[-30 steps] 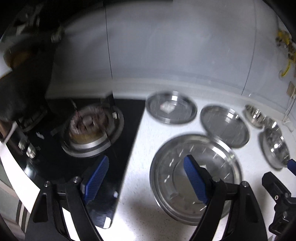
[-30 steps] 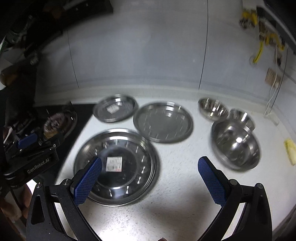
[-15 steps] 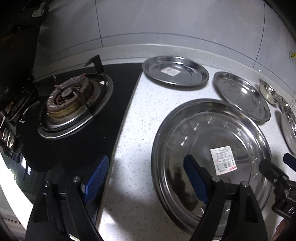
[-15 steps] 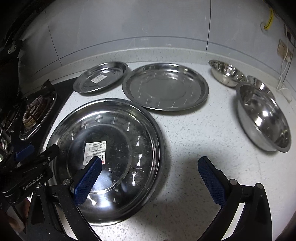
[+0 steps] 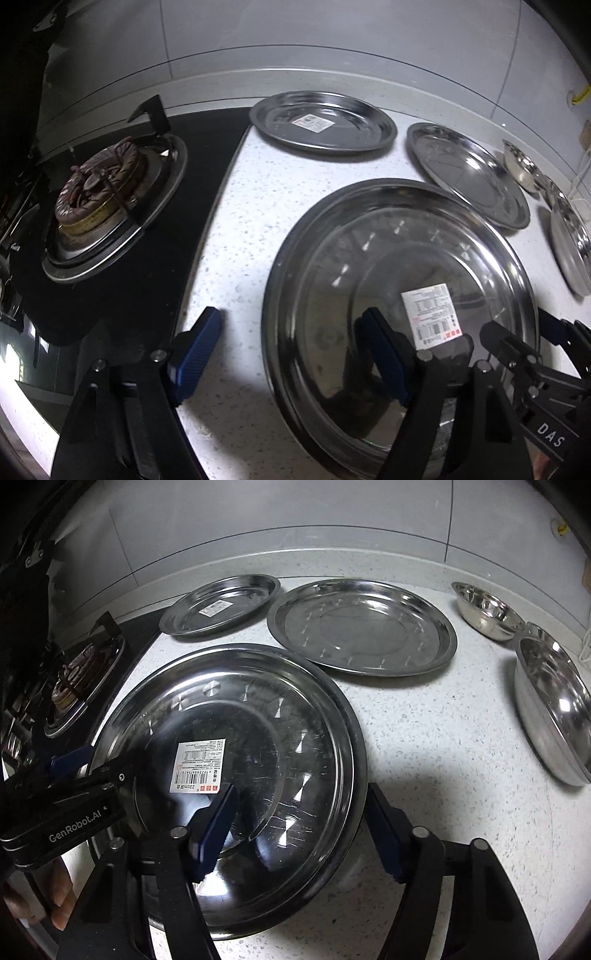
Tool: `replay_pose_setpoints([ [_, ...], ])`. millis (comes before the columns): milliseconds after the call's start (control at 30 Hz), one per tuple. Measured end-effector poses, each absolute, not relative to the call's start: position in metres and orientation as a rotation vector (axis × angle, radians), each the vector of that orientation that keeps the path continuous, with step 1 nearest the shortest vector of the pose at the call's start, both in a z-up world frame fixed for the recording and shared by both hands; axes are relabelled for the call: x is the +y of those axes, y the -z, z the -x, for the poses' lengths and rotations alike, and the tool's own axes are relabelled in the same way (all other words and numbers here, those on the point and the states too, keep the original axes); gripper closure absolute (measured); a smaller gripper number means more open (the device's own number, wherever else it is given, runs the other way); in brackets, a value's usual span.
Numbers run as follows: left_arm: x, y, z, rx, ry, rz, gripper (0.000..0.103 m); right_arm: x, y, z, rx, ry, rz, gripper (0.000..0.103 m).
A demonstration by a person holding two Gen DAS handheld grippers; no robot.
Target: Organize plates and bowls
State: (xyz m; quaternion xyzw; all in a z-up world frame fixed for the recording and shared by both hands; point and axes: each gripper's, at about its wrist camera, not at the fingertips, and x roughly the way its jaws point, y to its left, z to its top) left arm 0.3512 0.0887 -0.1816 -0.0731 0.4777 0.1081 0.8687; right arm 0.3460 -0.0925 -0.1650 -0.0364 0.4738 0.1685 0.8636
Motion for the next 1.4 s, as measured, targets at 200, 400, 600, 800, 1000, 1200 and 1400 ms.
replay_pose_setpoints([
  [200, 0.087, 0.177, -0.352, 1.013, -0.174, 0.178, 0.052, -0.101, 0.162, -0.348, 0.988, -0.339, 0.089, 0.068],
  [400, 0.101, 0.176, -0.348, 1.016, -0.202, 0.274, 0.071, -0.11, 0.16, -0.351, 0.989, -0.335, 0.085, 0.086],
  [600, 0.109, 0.176, -0.343, 1.022, -0.204, 0.35, 0.087, -0.118, 0.159, -0.348, 0.993, -0.342, 0.069, 0.088],
  [800, 0.108, 0.176, -0.338, 1.037, -0.215, 0.392, 0.088, -0.124, 0.158, -0.344, 0.992, -0.365, 0.067, 0.089],
  [1000, 0.098, 0.166, -0.327, 1.006, -0.238, 0.377, 0.088, -0.133, 0.15, -0.337, 0.972, -0.382, 0.065, 0.089],
  [1200, 0.088, 0.144, -0.314, 0.988, -0.27, 0.354, 0.088, -0.145, 0.136, -0.328, 0.956, -0.404, 0.044, 0.089],
  [1400, 0.079, 0.114, -0.293, 0.97, -0.264, 0.341, 0.088, -0.158, 0.112, -0.312, 0.949, -0.412, 0.024, 0.089],
])
